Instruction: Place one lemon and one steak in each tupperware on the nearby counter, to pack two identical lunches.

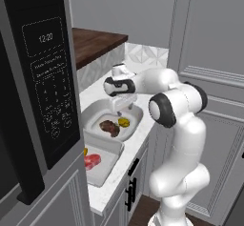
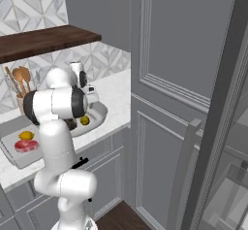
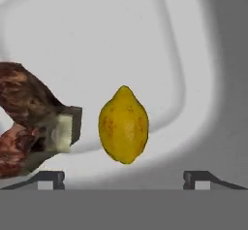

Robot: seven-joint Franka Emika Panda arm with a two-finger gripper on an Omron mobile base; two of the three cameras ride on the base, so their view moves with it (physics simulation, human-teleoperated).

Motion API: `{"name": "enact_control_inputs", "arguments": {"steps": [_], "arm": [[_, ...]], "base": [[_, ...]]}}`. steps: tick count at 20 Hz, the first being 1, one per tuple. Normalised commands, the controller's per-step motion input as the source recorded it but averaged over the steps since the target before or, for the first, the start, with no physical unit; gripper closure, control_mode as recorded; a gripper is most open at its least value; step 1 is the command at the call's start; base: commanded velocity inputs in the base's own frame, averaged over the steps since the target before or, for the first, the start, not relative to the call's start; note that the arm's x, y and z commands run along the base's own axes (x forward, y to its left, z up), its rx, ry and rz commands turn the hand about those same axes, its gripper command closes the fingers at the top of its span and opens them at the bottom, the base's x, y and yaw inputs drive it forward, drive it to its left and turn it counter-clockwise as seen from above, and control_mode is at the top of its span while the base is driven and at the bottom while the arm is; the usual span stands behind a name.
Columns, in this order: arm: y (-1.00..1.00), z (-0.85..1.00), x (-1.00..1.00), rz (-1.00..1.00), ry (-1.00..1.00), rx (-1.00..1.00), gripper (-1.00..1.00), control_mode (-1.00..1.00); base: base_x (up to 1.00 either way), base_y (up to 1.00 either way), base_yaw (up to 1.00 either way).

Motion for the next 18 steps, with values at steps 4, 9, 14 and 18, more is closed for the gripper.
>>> {"name": "enact_control_inputs", "arguments": {"steps": [4,9,14,18], "arm": [[-0.8,0.21,-0.98,0.0,0.0,0.12,-1.0,-1.0],[-0.62,0.52,-1.0,0.0,0.02,0.09,-1.0,-1.0],[-0.44,0.57,-1.0,-0.02,0.03,0.04,-1.0,-1.0],[-0.36,0.0,-0.83,-0.03,0.03,0.07,-1.0,-1.0]], "base": [[0.0,0.0,0.0],[0.0,0.0,0.0],[0.0,0.0,0.0],[0.0,0.0,0.0]]}}
